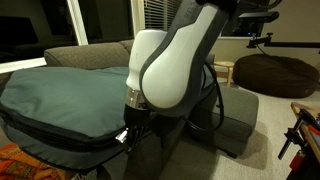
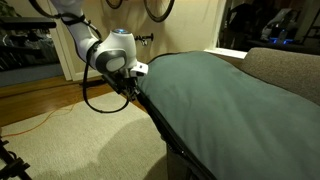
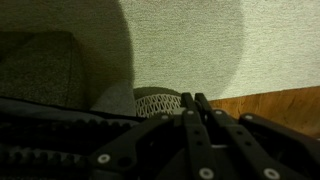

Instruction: Zip the green bag

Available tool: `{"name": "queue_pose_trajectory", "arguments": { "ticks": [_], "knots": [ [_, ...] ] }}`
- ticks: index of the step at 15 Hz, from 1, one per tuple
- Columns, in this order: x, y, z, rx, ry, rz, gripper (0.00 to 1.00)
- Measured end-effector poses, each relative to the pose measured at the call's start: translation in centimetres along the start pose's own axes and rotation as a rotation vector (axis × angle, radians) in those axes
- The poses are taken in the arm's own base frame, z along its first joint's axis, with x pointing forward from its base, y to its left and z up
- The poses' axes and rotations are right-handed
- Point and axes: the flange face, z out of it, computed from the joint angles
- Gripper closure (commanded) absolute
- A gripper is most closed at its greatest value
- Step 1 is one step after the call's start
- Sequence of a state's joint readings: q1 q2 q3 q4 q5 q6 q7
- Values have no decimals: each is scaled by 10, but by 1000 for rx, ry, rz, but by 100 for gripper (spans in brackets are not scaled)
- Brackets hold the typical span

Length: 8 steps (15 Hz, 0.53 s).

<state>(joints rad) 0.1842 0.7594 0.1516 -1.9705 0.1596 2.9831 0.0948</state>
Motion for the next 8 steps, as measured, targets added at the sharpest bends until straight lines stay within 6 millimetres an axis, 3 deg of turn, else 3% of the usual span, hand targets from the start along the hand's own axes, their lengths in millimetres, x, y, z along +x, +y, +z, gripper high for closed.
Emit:
{"name": "queue_pose_trajectory", "arguments": {
  "ticks": [8],
  "knots": [
    [2,0,-7,1,8,59,95]
  ]
}}
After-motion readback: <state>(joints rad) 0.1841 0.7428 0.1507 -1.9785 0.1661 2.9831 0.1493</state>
